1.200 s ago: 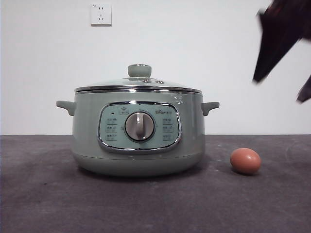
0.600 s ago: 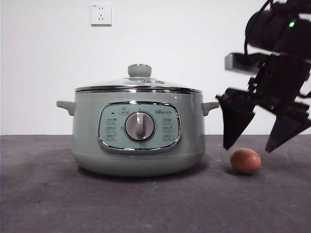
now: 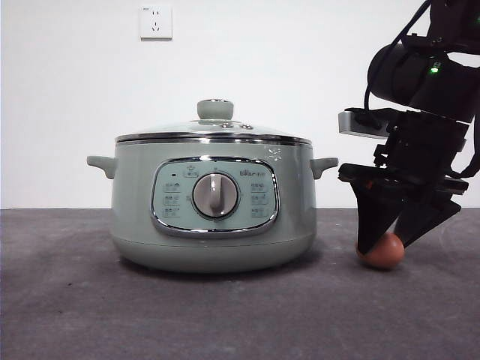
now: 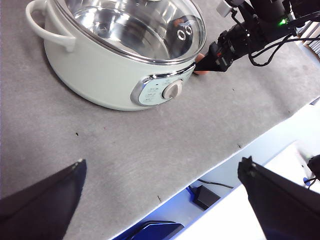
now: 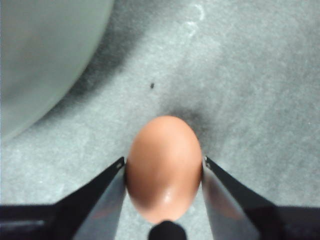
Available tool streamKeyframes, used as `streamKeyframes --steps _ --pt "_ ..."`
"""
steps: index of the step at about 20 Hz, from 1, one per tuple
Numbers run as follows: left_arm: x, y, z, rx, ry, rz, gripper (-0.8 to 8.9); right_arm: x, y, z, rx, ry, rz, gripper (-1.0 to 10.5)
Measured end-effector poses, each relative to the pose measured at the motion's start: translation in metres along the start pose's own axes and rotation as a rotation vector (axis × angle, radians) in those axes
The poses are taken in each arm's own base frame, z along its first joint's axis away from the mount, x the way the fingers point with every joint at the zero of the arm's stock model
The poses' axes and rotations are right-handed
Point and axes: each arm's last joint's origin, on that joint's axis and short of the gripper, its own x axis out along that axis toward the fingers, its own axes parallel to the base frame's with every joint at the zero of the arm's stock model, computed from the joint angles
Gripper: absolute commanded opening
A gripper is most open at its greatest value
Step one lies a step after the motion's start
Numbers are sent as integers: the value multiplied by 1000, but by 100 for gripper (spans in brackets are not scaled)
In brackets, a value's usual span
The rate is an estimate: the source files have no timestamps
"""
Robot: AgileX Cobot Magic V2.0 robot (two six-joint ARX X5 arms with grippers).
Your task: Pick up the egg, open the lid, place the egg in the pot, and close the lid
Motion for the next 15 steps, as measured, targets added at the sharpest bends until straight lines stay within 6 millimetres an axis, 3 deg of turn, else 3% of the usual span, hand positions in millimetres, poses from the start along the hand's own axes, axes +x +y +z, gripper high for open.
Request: streamKeyframes --steps 5,7,10,15 --pt "1 1 1 -1 -1 0 618 -3 0 -1 41 9 0 -16" --pt "3 3 6 -2 -15 1 618 -17 2 -2 48 1 -1 -16" --pt "10 9 19 12 -56 11 618 -60 7 -4 42 -73 -6 -16" --pt "32 21 47 34 -105 -18 618 -142 17 -24 28 -236 -15 -16"
